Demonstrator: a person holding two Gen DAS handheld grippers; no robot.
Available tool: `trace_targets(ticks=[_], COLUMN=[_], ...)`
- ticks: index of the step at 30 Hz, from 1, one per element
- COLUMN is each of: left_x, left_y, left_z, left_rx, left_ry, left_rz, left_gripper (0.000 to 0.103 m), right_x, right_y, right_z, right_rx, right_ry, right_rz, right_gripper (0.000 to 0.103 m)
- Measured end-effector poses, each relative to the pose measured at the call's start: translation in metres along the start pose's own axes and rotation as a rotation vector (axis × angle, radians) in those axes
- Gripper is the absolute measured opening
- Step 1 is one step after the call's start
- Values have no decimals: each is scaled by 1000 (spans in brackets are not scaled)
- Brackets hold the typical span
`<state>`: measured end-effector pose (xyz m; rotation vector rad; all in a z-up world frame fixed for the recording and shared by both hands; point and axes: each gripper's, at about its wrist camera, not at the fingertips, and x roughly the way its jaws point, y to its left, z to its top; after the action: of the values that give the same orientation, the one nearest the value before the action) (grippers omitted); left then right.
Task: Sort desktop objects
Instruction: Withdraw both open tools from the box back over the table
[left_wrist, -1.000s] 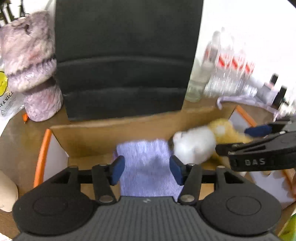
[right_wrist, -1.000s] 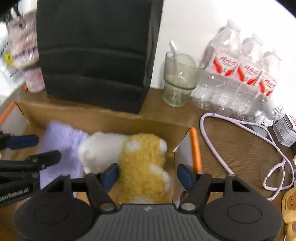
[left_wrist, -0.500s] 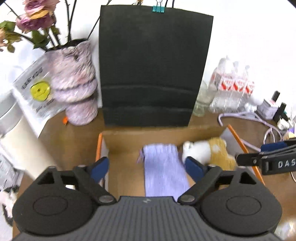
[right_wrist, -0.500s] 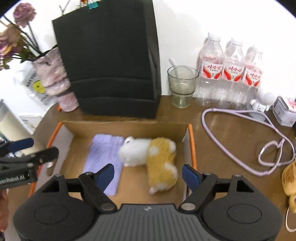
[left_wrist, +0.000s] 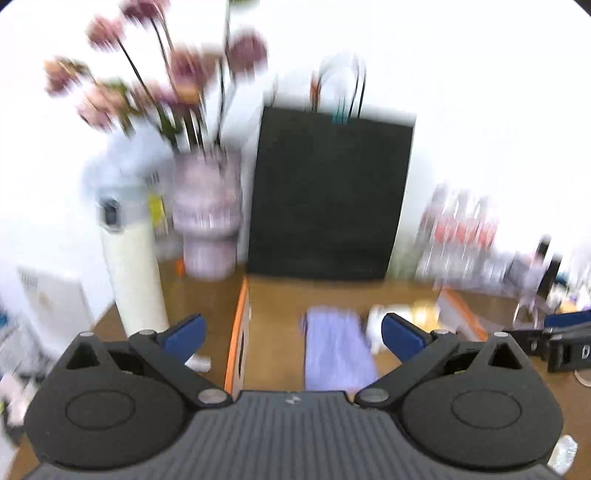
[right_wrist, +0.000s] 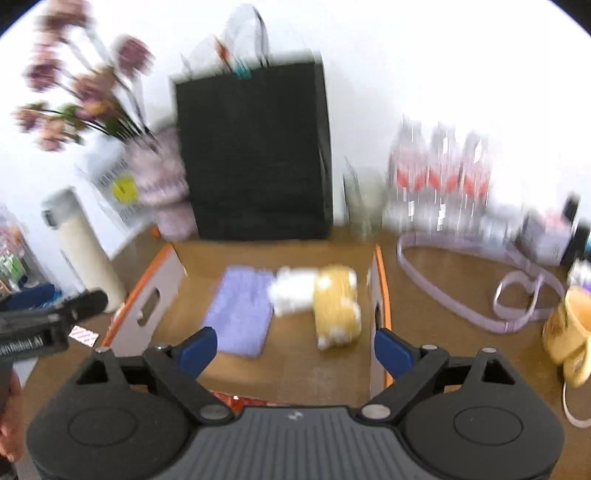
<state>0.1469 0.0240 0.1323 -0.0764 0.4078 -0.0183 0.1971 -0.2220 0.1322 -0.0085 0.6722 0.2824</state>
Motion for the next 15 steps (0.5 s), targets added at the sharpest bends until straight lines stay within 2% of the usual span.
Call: trace_targets(ticks=[2, 6, 9, 11, 13, 15], left_x=[-12, -32, -46, -64, -79, -86], left_y=[0, -4, -7, -4, -4, -8], left_z=[-23, -55, -67, -82, -105, -128], left_rx=[-6, -12, 44, 37, 16, 43], left_ry=[-26, -47, -50, -52, -15, 60], left_rz=[-4, -5, 28, 31, 21, 33], left_gripper=[103, 103, 103, 103, 103, 103], right_x=[-12, -25, -34, -41, -51, -57], right_y=[4, 6, 8, 9, 12, 17], right_z=[-33, -79, -99, -114, -134, -156], right_rx=[-47, -30, -29, -24, 0, 9], right_ry=[-126, -233, -261, -257, -261, -243], right_rz=[-24, -43, -54, -74, -58, -27], right_gripper=[94, 94, 94, 94, 94, 95])
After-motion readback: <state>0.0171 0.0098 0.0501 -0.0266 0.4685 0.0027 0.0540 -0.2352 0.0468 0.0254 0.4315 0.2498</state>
